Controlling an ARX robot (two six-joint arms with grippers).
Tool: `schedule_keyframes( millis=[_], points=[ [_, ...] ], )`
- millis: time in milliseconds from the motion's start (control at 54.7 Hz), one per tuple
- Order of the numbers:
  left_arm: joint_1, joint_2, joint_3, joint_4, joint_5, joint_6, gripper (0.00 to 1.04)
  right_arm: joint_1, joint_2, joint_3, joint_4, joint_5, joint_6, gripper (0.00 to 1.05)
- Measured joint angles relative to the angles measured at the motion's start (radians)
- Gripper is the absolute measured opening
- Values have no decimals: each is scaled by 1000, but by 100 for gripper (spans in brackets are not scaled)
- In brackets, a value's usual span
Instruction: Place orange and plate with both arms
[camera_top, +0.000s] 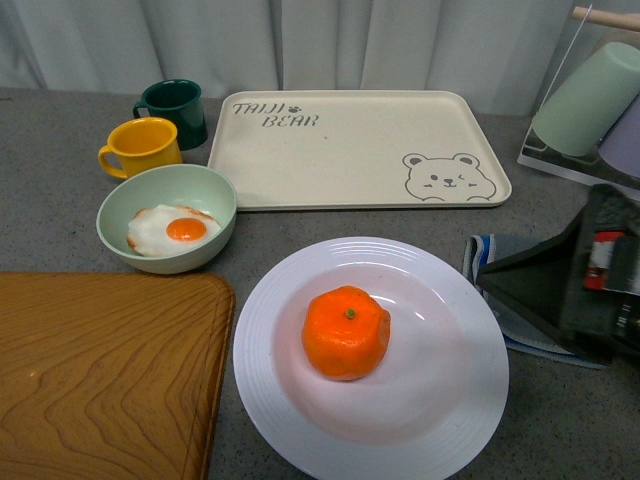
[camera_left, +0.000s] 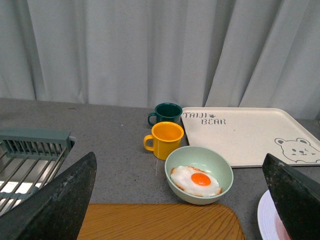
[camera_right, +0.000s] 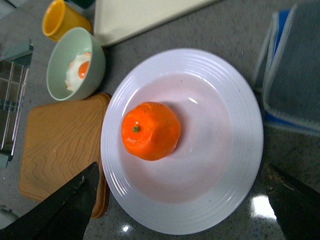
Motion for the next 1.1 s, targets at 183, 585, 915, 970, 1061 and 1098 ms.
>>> schedule_keyframes(
  millis=[183, 585, 915, 970, 1061, 1098],
  points=[
    [0, 0, 0, 0, 0, 0, 98, -16, 243, 87, -8, -73, 109, 95],
    [0, 0, 0, 0, 0, 0, 98, 0, 548, 285, -94, -115, 185, 91],
    [0, 0, 0, 0, 0, 0, 98, -2, 623, 347, -178, -74, 199, 27],
    [0, 0, 0, 0, 0, 0, 98, -5, 623, 346, -177, -96, 201, 21],
    [0, 0, 0, 0, 0, 0, 98, -8, 613, 341, -161, -122, 207, 15],
    [0, 0, 0, 0, 0, 0, 98, -10, 609, 336, -151, -130, 208, 14]
  ],
)
